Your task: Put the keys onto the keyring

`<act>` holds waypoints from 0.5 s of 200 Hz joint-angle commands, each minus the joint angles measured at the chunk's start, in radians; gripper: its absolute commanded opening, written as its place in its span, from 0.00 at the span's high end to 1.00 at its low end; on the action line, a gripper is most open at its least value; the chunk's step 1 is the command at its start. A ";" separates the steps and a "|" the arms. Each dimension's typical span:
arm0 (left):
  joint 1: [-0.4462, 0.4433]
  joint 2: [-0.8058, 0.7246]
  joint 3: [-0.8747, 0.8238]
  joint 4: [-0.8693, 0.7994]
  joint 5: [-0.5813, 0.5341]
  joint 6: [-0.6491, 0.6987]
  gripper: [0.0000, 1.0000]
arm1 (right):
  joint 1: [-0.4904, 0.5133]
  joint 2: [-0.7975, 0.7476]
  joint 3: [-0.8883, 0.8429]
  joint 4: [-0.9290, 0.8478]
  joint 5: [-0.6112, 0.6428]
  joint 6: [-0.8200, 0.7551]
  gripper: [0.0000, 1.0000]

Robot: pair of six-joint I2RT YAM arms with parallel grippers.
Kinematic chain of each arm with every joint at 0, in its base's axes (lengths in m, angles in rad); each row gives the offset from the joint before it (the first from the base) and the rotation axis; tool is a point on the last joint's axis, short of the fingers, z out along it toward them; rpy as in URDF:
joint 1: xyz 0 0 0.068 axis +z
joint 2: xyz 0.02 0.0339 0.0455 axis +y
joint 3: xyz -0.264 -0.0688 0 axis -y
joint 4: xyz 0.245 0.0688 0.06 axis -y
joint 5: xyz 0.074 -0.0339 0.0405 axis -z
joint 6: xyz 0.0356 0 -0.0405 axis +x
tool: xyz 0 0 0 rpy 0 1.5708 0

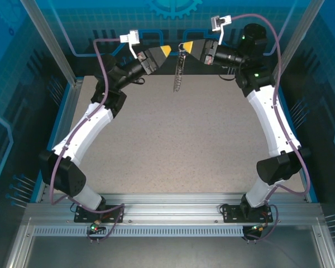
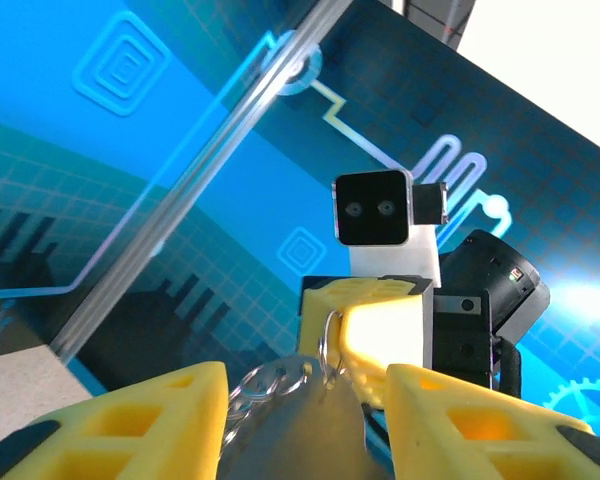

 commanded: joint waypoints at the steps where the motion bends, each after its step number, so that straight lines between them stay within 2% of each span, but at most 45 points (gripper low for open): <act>1: 0.036 -0.038 0.061 -0.101 0.063 0.045 0.50 | -0.025 0.036 0.115 -0.207 -0.058 -0.188 1.00; 43: 0.042 -0.022 0.167 -0.362 0.151 0.227 0.44 | -0.024 0.162 0.384 -0.578 -0.094 -0.476 1.00; 77: 0.042 0.019 0.269 -0.551 0.227 0.346 0.45 | -0.024 0.194 0.438 -0.661 -0.107 -0.554 1.00; 100: 0.042 0.053 0.334 -0.635 0.273 0.389 0.51 | -0.025 0.200 0.438 -0.672 -0.123 -0.564 1.00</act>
